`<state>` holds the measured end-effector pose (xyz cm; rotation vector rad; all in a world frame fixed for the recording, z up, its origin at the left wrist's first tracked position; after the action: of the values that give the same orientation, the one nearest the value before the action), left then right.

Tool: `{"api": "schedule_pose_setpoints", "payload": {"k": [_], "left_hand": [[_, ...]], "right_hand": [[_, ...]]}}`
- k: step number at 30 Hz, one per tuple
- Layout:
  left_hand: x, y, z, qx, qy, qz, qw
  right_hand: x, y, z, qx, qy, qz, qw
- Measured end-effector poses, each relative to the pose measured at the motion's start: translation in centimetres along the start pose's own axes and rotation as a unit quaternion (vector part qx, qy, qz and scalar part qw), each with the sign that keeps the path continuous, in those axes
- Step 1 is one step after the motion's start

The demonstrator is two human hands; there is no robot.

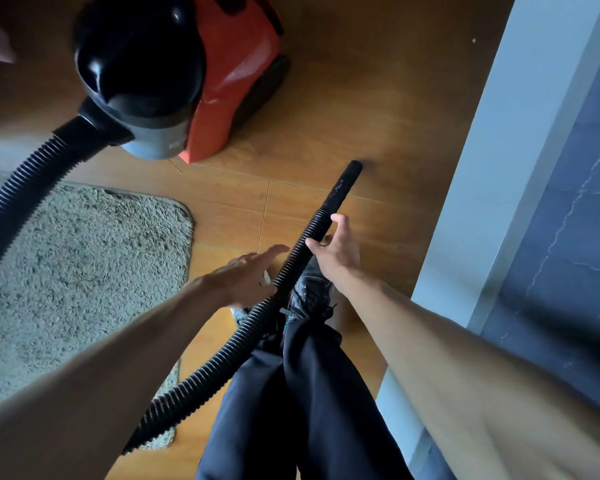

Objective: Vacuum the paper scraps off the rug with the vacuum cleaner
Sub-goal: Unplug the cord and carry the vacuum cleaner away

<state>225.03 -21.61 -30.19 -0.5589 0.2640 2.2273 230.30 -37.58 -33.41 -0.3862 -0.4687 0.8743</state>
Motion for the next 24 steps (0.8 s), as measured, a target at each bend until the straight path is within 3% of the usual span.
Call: {"api": "schedule_pose_setpoints", "payload": {"k": [5, 10, 15, 24], "left_hand": [[-2.3, -4.4, 2.9, -0.079, -0.015, -0.034, 0.996], [-4.3, -8.1, 6.8, -0.132, -0.024, -0.128, 0.983], [-6.5, -11.8, 11.5, -0.189, -0.020, -0.189, 0.963], [-12.1, -17.9, 21.2, -0.249, 0.000, -0.266, 0.931]], "right_hand": [[2.6, -1.6, 2.3, 0.049, -0.048, 0.185, 0.980], [6.6, -4.4, 5.1, 0.063, -0.116, 0.288, 0.948], [11.5, -8.3, 8.4, 0.060, -0.192, 0.347, 0.916], [20.2, -18.4, 15.6, -0.034, -0.256, 0.382, 0.887]]}}
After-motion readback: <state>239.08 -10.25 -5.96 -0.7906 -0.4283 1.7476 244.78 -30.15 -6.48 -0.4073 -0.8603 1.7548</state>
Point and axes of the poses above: each hand's wrist, its own z-axis away from the middle knuckle, its own y-axis out of the palm, x = y × z, the point moved 7 cm from there along -z, towards the middle knuckle, and after that the axes turned 12 degrees about z, right-handed, at the moved point
